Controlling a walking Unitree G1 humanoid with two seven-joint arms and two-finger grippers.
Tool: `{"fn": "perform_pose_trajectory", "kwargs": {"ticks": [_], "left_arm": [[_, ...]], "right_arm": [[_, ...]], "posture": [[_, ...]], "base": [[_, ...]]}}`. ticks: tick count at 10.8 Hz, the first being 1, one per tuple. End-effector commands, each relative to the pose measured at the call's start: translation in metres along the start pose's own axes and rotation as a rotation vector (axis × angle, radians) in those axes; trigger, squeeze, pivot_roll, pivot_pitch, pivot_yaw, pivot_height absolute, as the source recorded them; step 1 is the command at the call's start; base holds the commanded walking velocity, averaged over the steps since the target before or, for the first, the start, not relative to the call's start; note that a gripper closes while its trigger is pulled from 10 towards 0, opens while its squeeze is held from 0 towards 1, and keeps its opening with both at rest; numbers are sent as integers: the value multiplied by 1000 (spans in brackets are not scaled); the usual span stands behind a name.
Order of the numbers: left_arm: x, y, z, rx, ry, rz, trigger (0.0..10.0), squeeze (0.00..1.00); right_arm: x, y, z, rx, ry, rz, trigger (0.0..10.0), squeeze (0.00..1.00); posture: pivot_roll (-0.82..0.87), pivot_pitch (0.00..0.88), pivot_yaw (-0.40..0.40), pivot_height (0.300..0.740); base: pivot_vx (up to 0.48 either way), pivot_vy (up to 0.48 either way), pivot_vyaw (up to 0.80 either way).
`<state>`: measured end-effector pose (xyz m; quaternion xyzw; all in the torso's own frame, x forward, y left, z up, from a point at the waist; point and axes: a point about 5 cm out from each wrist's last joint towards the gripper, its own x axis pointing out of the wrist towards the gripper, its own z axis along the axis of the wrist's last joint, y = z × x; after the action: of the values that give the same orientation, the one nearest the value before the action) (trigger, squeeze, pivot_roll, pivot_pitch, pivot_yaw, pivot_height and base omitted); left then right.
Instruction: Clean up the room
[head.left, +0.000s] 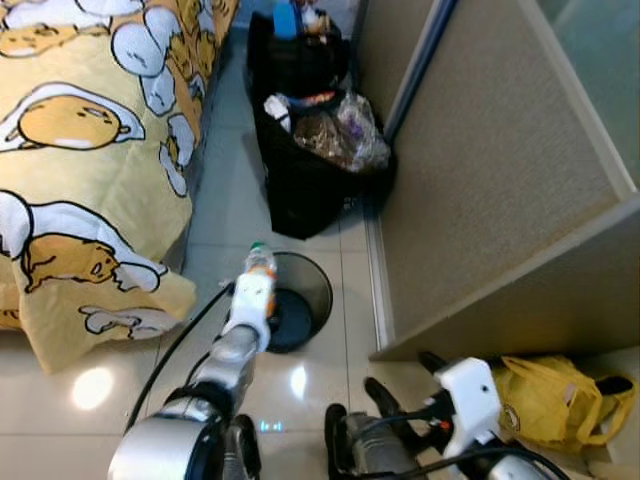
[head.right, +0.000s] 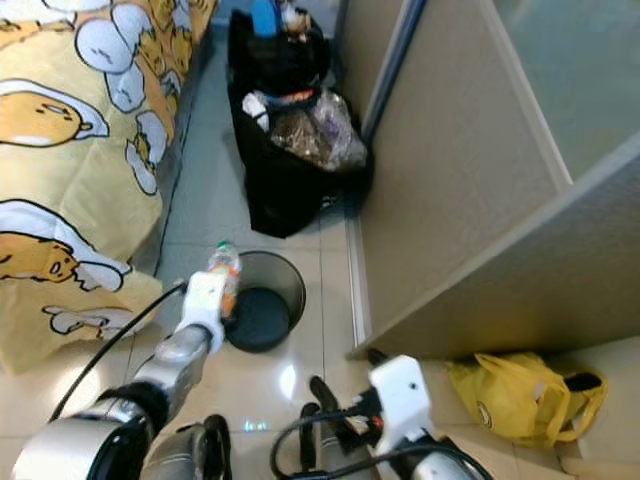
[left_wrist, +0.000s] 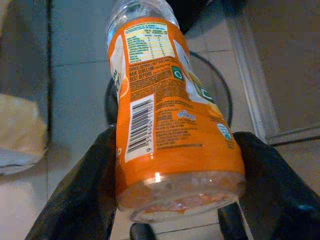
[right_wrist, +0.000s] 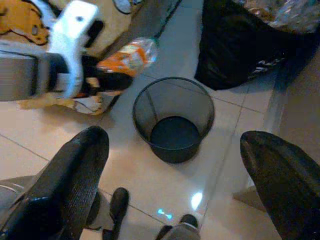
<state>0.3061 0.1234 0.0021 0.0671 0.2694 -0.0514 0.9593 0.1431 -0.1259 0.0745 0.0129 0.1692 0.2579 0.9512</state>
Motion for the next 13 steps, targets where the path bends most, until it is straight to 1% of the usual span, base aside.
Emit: {"fn": "perform_pose_trajectory", "kwargs": {"ticks": [1, 2, 3, 4, 5, 6, 7, 8, 9, 10, 11, 12, 13], "left_arm": [[0, -8, -1, 33, 23, -19, 10000, 0], [1, -9, 0, 33, 28, -18, 10000, 647], [1, -14, 3, 50, 22, -32, 10000, 1000], [2, -17, 8, 52, 6, -41, 10000, 1000], [3, -16, 13, 88, -11, -38, 10000, 1000], [4, -14, 17, 96, -25, -37, 10000, 1000], [4, -10, 22, 121, -46, -30, 10000, 0], [5, -5, 33, 91, -118, -53, 10000, 0], [4, -3, 36, 62, -164, -69, 10000, 0], [0, 1, 42, 23, -251, -95, 10000, 0], [-8, 8, 53, -20, -388, -129, 10000, 0], [-20, 16, 70, -59, -519, -138, 10000, 0], [-31, 25, 87, -27, -611, -131, 10000, 0]], "right_arm": [[-2, 5, -1, 12, 23, 20, 10000, 0], [-3, 7, -1, 13, 27, 26, 10000, 0], [-6, 6, -3, 13, 37, 20, 10000, 0], [-7, 4, -3, 13, 40, 7, 10000, 0], [-4, 3, -1, 13, 32, -3, 10000, 0], [-1, 2, 1, 11, 23, -9, 10000, 0], [2, -2, 2, 11, 14, -25, 10000, 0], [8, -12, 3, 23, -7, -83, 10000, 0], [17, -21, 3, 58, -26, -128, 10000, 0], [27, -32, 7, 91, -57, -172, 10000, 0], [43, -46, 13, 120, -104, -220, 10000, 0], [59, -57, 22, 116, -154, -247, 10000, 0], [74, -76, 36, 99, -205, -299, 10000, 0]], "posture": [[-346, 304, -97, 736], [-346, 305, -92, 736], [-348, 306, -90, 736], [-352, 303, -85, 736], [-349, 293, -80, 736], [-340, 281, -74, 736], [-326, 261, -66, 736], [-290, 218, -43, 736], [-251, 169, -17, 736], [-195, 100, 3, 736], [-145, 38, 18, 736], [-70, 0, 36, 736], [-34, 0, 43, 736]], "base": [[0, 0, 0], [0, 0, 0], [0, 0, 0], [0, 0, 0], [0, 0, 0], [0, 0, 0], [0, 0, 0], [0, 0, 0], [0, 0, 0], [0, 0, 0], [0, 0, 0], [0, 0, 0], [0, 0, 0]]}}
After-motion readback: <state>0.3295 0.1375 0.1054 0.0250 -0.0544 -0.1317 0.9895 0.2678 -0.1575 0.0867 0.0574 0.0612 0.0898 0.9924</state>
